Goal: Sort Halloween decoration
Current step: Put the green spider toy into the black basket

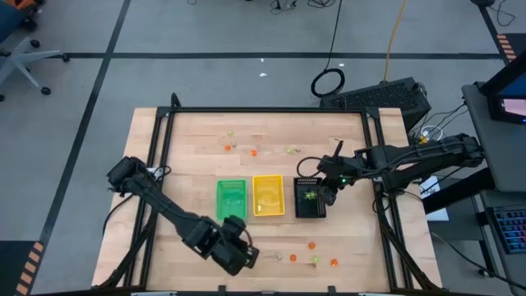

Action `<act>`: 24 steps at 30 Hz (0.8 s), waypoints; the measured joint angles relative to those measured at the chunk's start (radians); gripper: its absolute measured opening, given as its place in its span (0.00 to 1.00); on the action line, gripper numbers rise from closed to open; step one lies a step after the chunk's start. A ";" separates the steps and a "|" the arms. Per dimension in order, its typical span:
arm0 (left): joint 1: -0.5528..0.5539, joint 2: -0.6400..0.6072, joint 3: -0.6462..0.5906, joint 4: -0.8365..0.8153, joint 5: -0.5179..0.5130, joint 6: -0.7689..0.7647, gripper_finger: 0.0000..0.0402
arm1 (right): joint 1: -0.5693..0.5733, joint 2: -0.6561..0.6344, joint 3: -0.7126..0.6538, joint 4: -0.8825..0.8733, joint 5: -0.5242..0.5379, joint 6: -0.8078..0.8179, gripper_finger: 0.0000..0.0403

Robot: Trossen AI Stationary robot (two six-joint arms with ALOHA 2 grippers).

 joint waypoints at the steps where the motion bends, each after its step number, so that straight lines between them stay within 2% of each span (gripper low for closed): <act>1: 0.013 -0.002 0.015 0.000 -0.008 0.023 0.16 | 0.000 0.000 0.000 0.009 -0.015 0.001 0.32; 12: 0.139 -0.034 0.150 0.010 -0.085 0.308 0.16 | 0.005 -0.018 0.000 0.181 -0.123 -0.007 0.32; 21: 0.225 -0.051 0.257 0.028 -0.132 0.565 0.16 | 0.020 -0.124 0.000 0.356 -0.125 -0.082 0.32; 24: 0.255 -0.055 0.276 0.081 -0.136 0.651 0.16 | 0.020 -0.162 0.000 0.379 -0.122 -0.097 0.32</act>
